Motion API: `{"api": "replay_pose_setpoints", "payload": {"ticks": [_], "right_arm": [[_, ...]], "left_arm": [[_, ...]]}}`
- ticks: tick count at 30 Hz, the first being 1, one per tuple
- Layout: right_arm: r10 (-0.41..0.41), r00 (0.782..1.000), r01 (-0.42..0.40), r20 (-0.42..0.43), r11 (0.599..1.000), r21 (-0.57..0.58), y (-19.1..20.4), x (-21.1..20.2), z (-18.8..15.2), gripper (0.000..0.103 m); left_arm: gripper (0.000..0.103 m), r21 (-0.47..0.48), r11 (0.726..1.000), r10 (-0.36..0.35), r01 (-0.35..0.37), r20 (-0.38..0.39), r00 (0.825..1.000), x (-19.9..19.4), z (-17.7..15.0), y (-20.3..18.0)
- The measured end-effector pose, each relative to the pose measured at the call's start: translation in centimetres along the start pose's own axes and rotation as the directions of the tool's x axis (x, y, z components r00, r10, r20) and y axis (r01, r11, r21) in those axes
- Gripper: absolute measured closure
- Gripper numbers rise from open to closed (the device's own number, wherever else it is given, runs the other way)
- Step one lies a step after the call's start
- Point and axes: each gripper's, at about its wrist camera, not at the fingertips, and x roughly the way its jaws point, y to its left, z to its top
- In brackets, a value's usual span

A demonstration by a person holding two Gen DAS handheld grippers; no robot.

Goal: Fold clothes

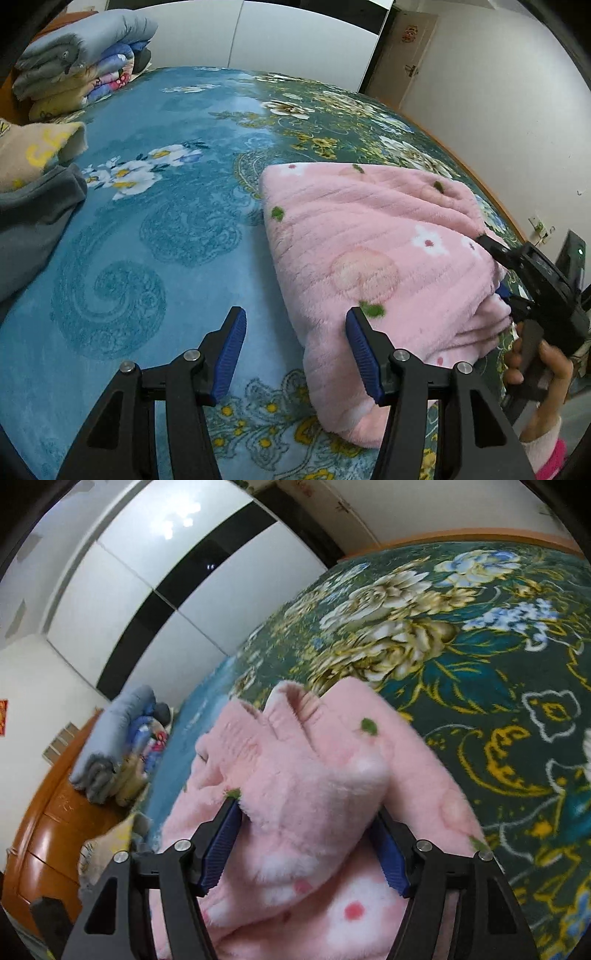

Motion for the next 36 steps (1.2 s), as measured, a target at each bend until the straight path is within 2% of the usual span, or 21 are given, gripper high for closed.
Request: {"api": "replay_pose_setpoints", "payload": {"ticks": [3,6,8,9,12,15,18,21,23,26,27,28,29,31,34,36], "right_arm": [[-0.008,1.0,0.007,-0.009,0.999,-0.045,1.5,0.3,0.2,0.037],[-0.024,1.0,0.022,-0.02,0.996,-0.09,3.0,0.0,0.9,0.069],[0.013,1.0,-0.014,-0.007,0.994,-0.109,3.7,-1.3,1.6,0.073],[0.06,0.998,-0.058,0.022,0.992,-0.11,3.8,-2.6,2.0,0.074],[0.165,0.979,-0.155,0.116,0.983,-0.094,2.8,-6.1,2.3,0.074],[0.128,0.979,-0.126,0.155,0.992,-0.028,-0.4,-7.3,1.4,0.074],[0.045,0.998,-0.048,0.038,0.995,0.089,-4.4,-4.8,-0.6,0.074],[0.074,0.997,-0.075,0.017,0.986,0.15,-6.6,-3.9,-2.2,0.072],[0.083,0.996,-0.084,0.016,0.986,0.144,-6.4,-4.4,-1.8,0.07],[0.027,0.999,-0.029,0.032,0.997,0.073,-5.1,-6.2,-0.8,0.062],[0.004,0.999,-0.005,0.053,0.999,0.035,-4.5,-7.1,-0.5,0.056],[-0.036,0.996,0.037,0.078,0.999,-0.021,-3.5,-7.8,-0.3,0.05],[-0.073,0.992,0.082,0.105,0.994,-0.076,-2.4,-8.6,0.0,0.049],[-0.143,0.976,0.173,0.165,0.968,-0.183,-0.4,-10.0,0.6,0.049],[-0.22,0.941,0.295,0.256,0.906,-0.303,2.7,-11.3,1.6,0.047],[-0.148,0.97,0.207,0.193,0.92,-0.334,4.1,-10.3,2.5,0.046]], "left_arm": [[0.045,-0.022,1.0,-0.004,0.003,-0.008,1.0,-0.1,-0.2,0.7],[0.046,-0.046,0.999,-0.01,0.009,-0.016,1.0,-0.3,-0.3,1.5],[0.046,-0.058,0.998,-0.014,0.013,-0.016,1.0,-0.5,-0.4,2.0],[0.046,-0.064,0.998,-0.019,0.018,-0.015,1.0,-0.5,-0.4,2.2],[0.046,-0.081,0.996,-0.033,0.032,-0.015,0.999,-0.6,-0.6,2.7],[0.046,-0.094,0.995,-0.042,0.04,-0.023,0.999,-0.4,-0.7,3.0],[0.046,-0.091,0.995,-0.05,0.047,-0.036,0.998,0.0,-1.0,2.7],[0.046,-0.073,0.996,-0.054,0.05,-0.047,0.997,0.3,-1.2,2.1],[0.046,-0.061,0.997,-0.053,0.05,-0.045,0.998,0.2,-1.2,1.9],[0.046,-0.052,0.997,-0.05,0.049,-0.024,0.998,-0.3,-1.0,1.9],[0.045,-0.047,0.998,-0.048,0.047,-0.019,0.999,-0.4,-0.8,1.9],[0.046,-0.041,0.998,-0.045,0.044,-0.014,0.999,-0.5,-0.6,1.8],[0.046,-0.029,0.999,-0.04,0.039,-0.008,0.999,-0.5,-0.4,1.6],[0.046,0.007,0.999,-0.043,0.043,0.009,0.999,-0.7,0.2,0.6],[0.046,0.074,0.995,-0.075,0.072,0.039,0.996,-1.1,1.0,-1.5],[0.046,0.115,0.989,-0.102,0.096,0.051,0.993,-1.1,1.3,-3.2]]}}
